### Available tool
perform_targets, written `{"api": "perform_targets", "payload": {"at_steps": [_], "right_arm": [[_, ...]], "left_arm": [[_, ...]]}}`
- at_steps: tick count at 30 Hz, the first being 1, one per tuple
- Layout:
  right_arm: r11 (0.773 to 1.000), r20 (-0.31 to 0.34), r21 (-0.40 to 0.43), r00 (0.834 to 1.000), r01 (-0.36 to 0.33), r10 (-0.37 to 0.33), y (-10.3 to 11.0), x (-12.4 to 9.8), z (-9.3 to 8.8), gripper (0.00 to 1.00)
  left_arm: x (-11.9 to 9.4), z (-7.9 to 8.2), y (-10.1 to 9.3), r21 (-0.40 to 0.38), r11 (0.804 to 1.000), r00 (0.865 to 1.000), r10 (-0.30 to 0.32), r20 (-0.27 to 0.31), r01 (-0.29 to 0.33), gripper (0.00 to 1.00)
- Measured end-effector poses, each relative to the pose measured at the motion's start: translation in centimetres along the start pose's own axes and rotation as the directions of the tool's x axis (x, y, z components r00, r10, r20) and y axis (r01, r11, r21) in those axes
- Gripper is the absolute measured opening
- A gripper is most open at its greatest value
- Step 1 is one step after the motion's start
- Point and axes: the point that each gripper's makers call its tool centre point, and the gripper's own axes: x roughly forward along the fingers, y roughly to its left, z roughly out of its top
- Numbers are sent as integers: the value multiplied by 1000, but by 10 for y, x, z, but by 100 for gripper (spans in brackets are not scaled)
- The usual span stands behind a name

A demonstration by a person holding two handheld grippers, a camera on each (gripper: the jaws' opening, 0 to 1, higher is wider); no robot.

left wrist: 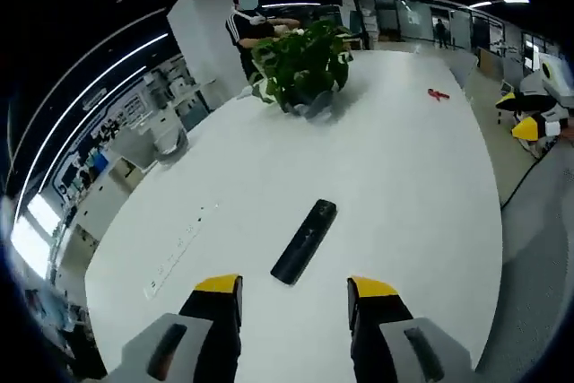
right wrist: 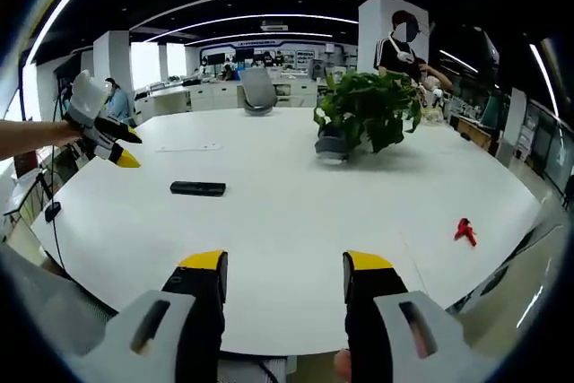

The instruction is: Press the specified remote control buttons in sequence, fully releasing each button before pressing the next.

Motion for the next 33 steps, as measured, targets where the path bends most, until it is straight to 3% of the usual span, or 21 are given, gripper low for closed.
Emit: {"api": "perform_targets", "payload": {"at_steps": [4, 14, 20, 23, 33], "right_arm": [[1000, -9, -10, 1000, -3, 3, 1, 1, -1, 53], [1000, -42, -26, 999, -3, 2, 2, 3, -6, 52], [999, -55, -39, 998, 4, -6, 1, 4, -8, 52], [999, -66, -44, 998, 3, -6, 2, 4, -10, 52], [998, -84, -61, 996, 0, -6, 3, 6, -12, 52]], "left_arm": [[18, -2, -2, 61, 996, 997, -61, -41, 63, 48], [56, -10, -2, 164, 977, 986, -117, -117, 136, 44], [77, -18, 5, 150, 974, 978, -151, -146, 173, 43], [86, -27, 4, 144, 965, 964, -194, -180, 220, 43], [109, -39, 7, 179, 949, 948, -216, -236, 260, 43]]}}
